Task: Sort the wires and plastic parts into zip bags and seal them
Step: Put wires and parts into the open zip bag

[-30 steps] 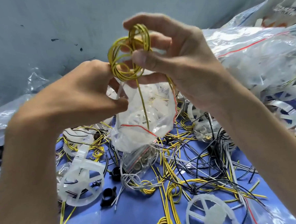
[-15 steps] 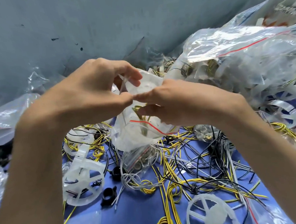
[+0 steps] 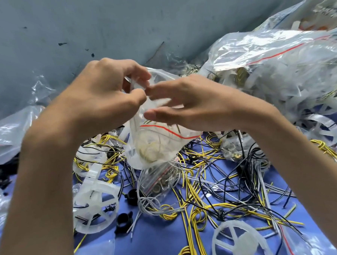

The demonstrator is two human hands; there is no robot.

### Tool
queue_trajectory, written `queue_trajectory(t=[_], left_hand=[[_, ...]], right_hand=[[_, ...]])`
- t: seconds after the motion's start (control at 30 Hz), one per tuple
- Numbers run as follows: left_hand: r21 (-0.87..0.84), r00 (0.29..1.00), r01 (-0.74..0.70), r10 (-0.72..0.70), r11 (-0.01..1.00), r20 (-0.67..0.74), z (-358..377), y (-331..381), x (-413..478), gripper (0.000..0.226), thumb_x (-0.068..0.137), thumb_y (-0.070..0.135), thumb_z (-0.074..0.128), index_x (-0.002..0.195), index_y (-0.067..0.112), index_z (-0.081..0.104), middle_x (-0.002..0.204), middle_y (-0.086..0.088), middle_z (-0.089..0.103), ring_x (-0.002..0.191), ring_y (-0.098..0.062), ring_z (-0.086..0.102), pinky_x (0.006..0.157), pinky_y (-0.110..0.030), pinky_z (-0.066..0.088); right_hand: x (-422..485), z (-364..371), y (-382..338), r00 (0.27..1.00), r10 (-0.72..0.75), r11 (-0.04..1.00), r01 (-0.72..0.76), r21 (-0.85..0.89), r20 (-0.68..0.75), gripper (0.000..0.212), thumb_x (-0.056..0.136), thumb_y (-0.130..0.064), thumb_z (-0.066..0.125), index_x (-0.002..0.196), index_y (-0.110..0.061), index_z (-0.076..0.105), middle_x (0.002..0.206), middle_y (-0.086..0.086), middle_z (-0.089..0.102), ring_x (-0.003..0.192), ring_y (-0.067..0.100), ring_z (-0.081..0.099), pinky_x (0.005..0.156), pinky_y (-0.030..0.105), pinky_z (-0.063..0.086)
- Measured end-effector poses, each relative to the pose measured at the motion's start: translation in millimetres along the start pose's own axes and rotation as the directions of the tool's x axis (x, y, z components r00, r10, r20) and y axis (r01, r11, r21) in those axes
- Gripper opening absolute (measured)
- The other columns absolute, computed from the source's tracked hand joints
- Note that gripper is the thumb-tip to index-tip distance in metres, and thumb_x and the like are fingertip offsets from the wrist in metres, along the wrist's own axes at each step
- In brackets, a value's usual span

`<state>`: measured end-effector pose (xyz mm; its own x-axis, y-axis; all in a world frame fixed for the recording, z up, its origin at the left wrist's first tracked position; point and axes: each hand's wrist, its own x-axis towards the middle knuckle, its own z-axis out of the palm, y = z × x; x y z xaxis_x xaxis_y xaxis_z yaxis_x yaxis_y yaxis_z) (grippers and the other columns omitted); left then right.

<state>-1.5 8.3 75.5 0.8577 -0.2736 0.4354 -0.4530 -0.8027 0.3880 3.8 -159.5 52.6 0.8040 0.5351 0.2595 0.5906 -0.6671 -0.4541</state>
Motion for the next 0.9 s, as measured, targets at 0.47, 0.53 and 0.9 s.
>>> queue_trajectory(t=[0.47, 0.53, 0.9], left_hand=[[-0.042, 0.975, 0.161, -0.165, 0.986, -0.151, 1.7, -12.0, 7.6, 0.02, 0.082, 0.024, 0.058, 0.098, 0.029, 0.07, 0.09, 0.01, 0.066, 0.062, 0.007, 0.052, 0.059, -0.006, 0.035], [-0.07, 0.971, 0.17, -0.179, 0.983, -0.159, 1.6, -12.0, 7.7, 0.027, 0.072, 0.035, 0.054, 0.095, 0.03, 0.069, 0.095, 0.006, 0.068, 0.07, 0.0, 0.055, 0.066, -0.014, 0.038], [-0.099, 0.938, 0.292, -0.305, 0.951, -0.163, -4.7, -16.5, 5.8, 0.035, 0.062, 0.038, 0.043, 0.086, 0.03, 0.067, 0.099, 0.003, 0.07, 0.094, -0.017, 0.066, 0.095, -0.034, 0.048]], right_hand=[[1.9, 0.2, 7.8, 0.983, -0.12, 0.97, 0.086, -0.228, -0.138, 0.025, 0.094, -0.033, 0.052, 0.096, -0.019, 0.073, 0.08, -0.001, 0.071, 0.077, 0.02, 0.063, 0.07, 0.037, 0.053], [3.8, 0.6, 8.1, 0.974, -0.127, 0.968, 0.08, -0.24, -0.188, 0.031, 0.094, -0.036, 0.05, 0.09, -0.014, 0.071, 0.077, 0.005, 0.069, 0.074, 0.027, 0.06, 0.069, 0.038, 0.053], [3.5, -13.0, 21.7, 0.978, -0.055, 0.939, -0.019, -0.345, -0.203, 0.015, 0.087, -0.024, 0.065, 0.1, -0.027, 0.071, 0.099, -0.003, 0.064, 0.085, 0.014, 0.055, 0.077, 0.031, 0.047]])
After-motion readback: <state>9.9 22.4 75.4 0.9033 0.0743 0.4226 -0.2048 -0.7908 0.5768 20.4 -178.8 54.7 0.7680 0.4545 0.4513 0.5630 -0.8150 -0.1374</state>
